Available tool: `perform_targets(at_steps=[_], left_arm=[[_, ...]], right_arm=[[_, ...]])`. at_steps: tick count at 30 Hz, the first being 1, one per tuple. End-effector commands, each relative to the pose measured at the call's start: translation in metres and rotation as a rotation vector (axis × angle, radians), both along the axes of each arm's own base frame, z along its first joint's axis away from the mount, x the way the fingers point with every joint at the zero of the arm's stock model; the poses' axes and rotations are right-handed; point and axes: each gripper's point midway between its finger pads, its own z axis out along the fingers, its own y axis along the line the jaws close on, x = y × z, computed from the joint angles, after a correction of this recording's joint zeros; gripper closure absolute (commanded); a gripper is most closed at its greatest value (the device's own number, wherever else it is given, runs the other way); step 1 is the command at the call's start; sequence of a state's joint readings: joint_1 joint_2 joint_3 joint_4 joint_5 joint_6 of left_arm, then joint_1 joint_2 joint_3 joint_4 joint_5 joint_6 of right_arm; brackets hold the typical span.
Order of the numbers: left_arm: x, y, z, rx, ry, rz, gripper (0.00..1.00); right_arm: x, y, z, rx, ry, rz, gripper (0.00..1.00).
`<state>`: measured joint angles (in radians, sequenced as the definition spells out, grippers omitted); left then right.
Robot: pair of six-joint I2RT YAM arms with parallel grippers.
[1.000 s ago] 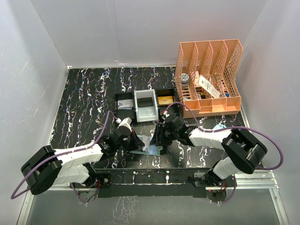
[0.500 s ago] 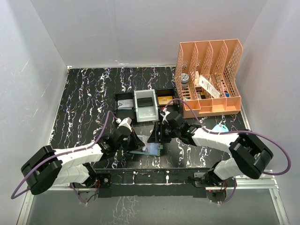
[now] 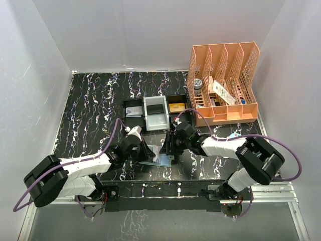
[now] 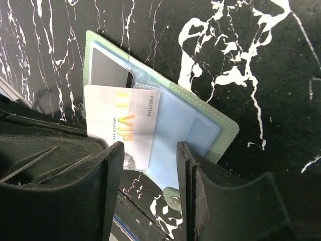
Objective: Take the credit cards out of the card holder
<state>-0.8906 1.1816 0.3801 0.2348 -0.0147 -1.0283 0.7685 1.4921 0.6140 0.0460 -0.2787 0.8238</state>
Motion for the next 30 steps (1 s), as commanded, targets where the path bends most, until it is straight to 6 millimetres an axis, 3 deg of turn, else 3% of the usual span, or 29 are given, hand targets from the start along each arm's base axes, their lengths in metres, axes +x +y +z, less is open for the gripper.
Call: perform_targets(at_steps=[1, 7, 15, 21, 26, 30], left_arm=[[0.005, -0.007, 0.016, -0.018, -0.035, -0.020, 1.00], [0.009, 0.006, 0.026, 0.046, -0.059, 0.011, 1.00], [0.014, 0.033, 0.057, 0.065, -0.150, 0.089, 1.00], [0.012, 0.061, 0.063, 0.148, -0.190, 0.129, 1.00], [0.003, 0.031, 0.083, -0.047, -0.229, 0.000, 1.00], [0.006, 0.028, 0.105, -0.147, -0.269, -0.025, 1.00]], right_arm=[[0.003, -0.014, -0.006, -0.056, -0.025, -0.048, 0.55], [0.009, -0.008, 0.030, 0.043, -0.128, -0.045, 0.48], [0.016, -0.010, 0.077, 0.122, -0.249, -0.069, 0.25], [0.023, -0.017, 0.103, 0.168, -0.320, -0.130, 0.15], [0.014, -0.019, 0.121, 0.268, -0.421, -0.093, 0.12], [0.010, -0.025, 0.127, 0.282, -0.423, -0.106, 0.12]])
